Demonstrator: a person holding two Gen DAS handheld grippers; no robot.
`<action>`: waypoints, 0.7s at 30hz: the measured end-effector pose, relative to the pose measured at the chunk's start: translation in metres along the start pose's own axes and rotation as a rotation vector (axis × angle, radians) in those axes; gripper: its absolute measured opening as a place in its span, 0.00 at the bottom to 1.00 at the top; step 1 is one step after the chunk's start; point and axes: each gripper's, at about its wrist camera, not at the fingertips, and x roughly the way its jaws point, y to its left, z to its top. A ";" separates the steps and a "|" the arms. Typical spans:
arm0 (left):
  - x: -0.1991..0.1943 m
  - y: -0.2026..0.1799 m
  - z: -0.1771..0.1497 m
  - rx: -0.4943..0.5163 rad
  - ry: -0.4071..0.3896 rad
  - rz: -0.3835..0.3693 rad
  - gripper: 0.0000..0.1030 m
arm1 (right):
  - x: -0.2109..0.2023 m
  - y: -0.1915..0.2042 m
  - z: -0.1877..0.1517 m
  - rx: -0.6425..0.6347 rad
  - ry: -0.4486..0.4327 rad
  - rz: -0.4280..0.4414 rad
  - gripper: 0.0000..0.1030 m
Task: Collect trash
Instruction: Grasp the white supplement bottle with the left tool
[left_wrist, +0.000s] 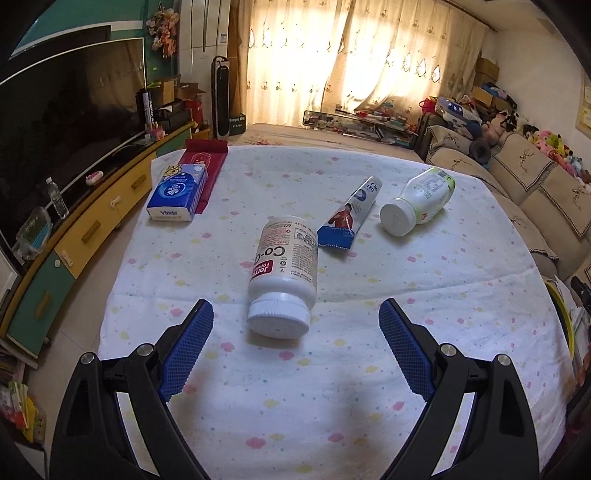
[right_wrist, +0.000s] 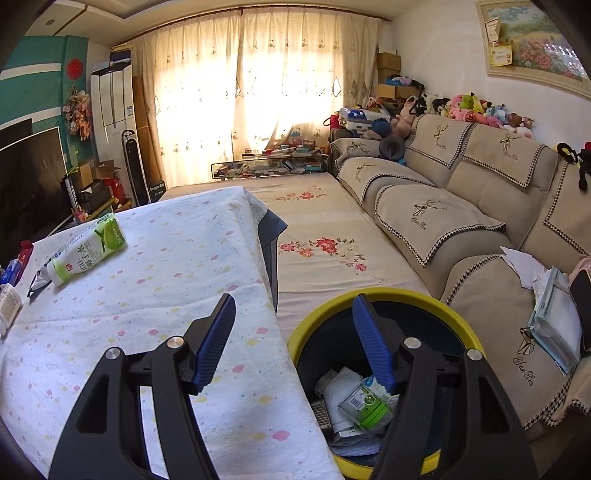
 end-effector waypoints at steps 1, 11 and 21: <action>0.006 -0.002 0.004 -0.001 0.012 -0.005 0.87 | 0.000 0.000 0.000 0.002 0.002 0.002 0.61; 0.060 -0.004 0.026 -0.028 0.116 0.017 0.74 | 0.007 -0.002 0.000 0.011 0.034 0.009 0.61; 0.077 -0.002 0.033 -0.026 0.138 0.039 0.55 | 0.009 -0.003 -0.001 0.015 0.048 0.011 0.61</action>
